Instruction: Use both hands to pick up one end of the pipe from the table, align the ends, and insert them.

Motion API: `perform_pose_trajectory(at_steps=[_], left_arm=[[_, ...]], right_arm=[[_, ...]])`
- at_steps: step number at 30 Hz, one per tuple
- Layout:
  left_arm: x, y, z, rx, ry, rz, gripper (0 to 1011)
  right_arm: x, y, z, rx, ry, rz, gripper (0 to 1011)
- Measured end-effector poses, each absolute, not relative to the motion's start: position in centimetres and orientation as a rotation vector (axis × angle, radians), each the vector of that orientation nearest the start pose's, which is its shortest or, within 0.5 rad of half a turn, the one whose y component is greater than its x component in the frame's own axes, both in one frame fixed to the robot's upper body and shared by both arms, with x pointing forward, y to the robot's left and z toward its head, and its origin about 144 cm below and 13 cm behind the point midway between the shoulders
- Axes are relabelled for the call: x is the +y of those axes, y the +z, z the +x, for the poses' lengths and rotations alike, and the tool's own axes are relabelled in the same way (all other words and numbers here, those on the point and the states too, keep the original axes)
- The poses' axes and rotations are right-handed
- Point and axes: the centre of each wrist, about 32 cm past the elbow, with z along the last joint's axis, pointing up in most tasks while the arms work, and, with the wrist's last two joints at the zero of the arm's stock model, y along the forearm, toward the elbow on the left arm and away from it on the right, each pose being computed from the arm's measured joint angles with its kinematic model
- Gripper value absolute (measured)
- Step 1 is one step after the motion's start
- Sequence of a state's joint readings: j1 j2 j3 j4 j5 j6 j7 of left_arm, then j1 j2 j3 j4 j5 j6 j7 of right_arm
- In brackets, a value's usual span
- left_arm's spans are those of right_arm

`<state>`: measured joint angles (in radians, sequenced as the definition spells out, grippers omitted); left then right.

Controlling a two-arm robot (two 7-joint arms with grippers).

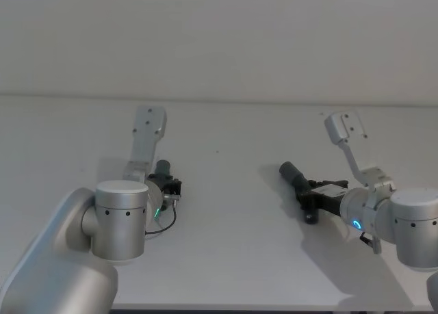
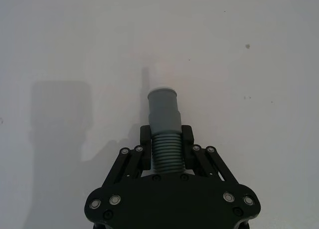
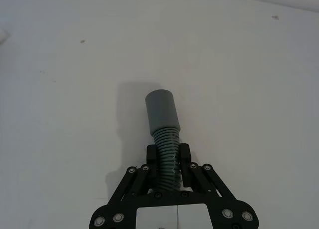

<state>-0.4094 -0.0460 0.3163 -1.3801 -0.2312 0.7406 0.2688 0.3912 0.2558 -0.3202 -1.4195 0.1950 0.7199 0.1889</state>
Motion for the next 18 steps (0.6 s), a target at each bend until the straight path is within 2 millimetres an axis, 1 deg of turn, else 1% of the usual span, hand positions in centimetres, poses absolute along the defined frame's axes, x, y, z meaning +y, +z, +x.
perform_pose_trajectory(at_steps=[12,18], left_arm=[[10.98,123.03,55.04,0.39,1.405,0.444,341],[10.9,123.21,54.92,0.351,1.402,0.435,341]], right_arm=[[-21.77,121.73,55.1,0.291,-1.147,-0.544,264],[-21.78,121.76,54.76,0.255,-1.156,-0.52,264]])
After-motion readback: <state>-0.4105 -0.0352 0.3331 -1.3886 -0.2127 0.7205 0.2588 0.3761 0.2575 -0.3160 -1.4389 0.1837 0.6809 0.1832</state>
